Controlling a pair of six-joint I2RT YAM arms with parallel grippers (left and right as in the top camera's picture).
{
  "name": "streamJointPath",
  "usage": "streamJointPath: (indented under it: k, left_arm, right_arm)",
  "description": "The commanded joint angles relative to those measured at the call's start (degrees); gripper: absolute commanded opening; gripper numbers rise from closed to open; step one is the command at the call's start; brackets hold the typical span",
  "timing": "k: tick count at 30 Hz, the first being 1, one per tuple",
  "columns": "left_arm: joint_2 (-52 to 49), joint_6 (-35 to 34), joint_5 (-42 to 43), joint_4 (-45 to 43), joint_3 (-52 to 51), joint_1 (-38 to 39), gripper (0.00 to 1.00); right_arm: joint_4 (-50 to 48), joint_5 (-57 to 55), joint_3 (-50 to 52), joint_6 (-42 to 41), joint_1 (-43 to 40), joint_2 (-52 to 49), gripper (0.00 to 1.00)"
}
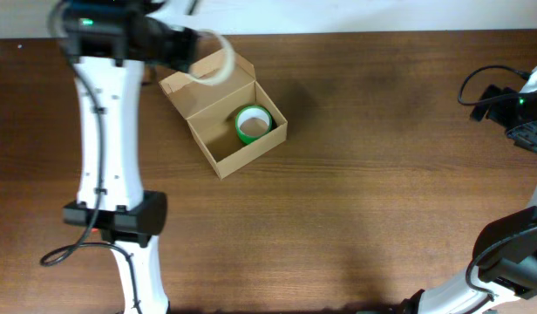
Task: Pack container
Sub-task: 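Carry the white tape into the box onto the green tape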
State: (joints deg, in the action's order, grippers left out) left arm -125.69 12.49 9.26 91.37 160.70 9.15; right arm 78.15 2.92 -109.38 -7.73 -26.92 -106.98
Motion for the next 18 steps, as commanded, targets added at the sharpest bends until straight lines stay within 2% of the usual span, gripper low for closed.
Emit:
streamJointPath:
  k: [1, 6, 13, 18]
  left_arm:
    - [0.0, 2.2, -0.7, -1.8, -5.4, 5.5, 0.01]
    - [0.0, 2.1, -11.2, -5.7, -16.0, 8.7, 0.02]
    - [-0.7, 2.1, -12.1, -13.9, -27.9, 8.7, 0.02]
    - [-4.7, 2.1, -12.1, -14.4, -29.3, 8.9, 0.02]
  right_arm:
    - [0.0, -0.2, 0.3, -0.5, -0.2, 1.0, 0.99]
    - [0.0, -0.2, 0.3, -0.5, -0.2, 1.0, 0.99]
    - [0.0, -0.2, 0.3, -0.5, -0.2, 1.0, 0.99]
    - [0.0, -0.2, 0.3, -0.5, -0.2, 1.0, 0.99]
